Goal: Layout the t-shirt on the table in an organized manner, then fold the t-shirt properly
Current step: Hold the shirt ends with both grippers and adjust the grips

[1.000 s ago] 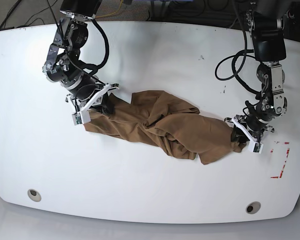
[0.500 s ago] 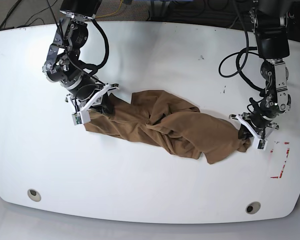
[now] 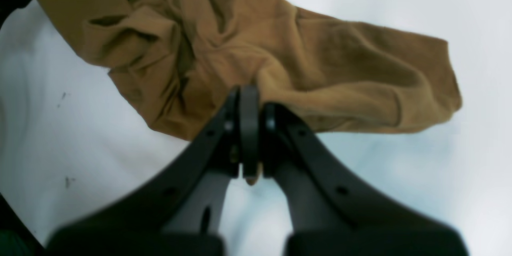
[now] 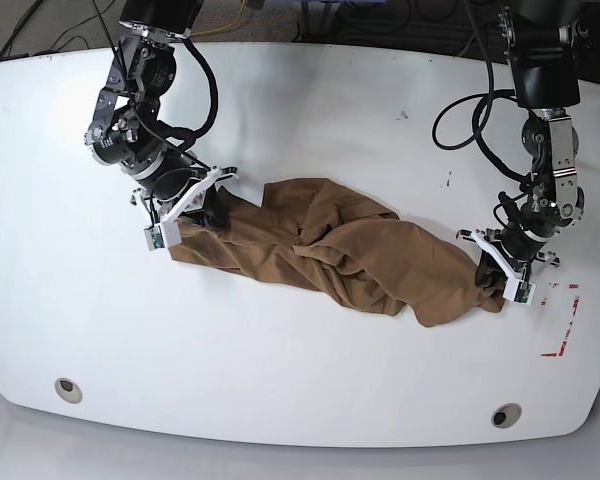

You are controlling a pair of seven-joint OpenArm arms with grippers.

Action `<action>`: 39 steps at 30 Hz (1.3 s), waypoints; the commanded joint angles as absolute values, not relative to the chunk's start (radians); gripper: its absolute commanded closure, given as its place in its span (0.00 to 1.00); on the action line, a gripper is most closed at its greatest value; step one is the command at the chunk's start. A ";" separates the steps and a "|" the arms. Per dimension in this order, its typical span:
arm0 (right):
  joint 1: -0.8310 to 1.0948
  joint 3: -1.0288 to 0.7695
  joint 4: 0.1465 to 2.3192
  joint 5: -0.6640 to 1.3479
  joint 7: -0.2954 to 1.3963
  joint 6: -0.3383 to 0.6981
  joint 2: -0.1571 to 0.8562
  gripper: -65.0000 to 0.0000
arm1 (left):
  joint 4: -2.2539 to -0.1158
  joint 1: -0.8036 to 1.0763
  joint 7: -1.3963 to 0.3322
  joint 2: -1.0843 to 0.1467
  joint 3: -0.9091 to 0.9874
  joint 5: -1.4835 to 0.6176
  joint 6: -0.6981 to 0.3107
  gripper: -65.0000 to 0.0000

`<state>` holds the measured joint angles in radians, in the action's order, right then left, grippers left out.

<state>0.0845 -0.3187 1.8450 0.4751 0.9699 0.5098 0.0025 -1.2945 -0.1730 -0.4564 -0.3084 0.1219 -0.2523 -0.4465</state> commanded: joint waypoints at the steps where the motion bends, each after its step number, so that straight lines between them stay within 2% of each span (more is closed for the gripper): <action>1: 0.073 -0.320 1.867 0.493 0.944 0.518 0.007 1.00 | -1.314 -0.196 -0.458 -0.329 0.127 -0.265 -0.447 0.82; 4: 0.073 -0.320 1.867 0.493 0.944 0.518 0.016 1.00 | -1.316 -0.197 -0.515 -0.338 0.127 -0.269 -0.447 0.65; 6: 0.073 -0.320 1.867 0.493 0.944 0.518 0.021 1.00 | -1.330 -0.197 -0.542 -0.338 0.137 -0.271 -0.447 0.59; 16: 0.082 -0.320 1.867 0.493 0.943 0.518 0.022 1.00 | -1.442 -0.191 -0.644 -0.337 0.228 -0.269 -0.447 0.57; 18: 0.085 -0.320 1.867 0.493 0.943 0.518 0.022 1.00 | -1.440 -0.191 -0.644 -0.337 0.242 -0.269 -0.447 0.54; 25: 0.085 -0.320 1.865 0.493 0.943 0.519 0.021 1.00 | -1.402 -0.211 -0.638 -0.335 0.245 -0.265 -0.444 0.21; 39: 0.085 -0.320 1.865 0.493 0.943 0.519 0.021 1.00 | -1.139 -0.378 -0.596 -0.335 0.162 -0.263 -0.444 0.20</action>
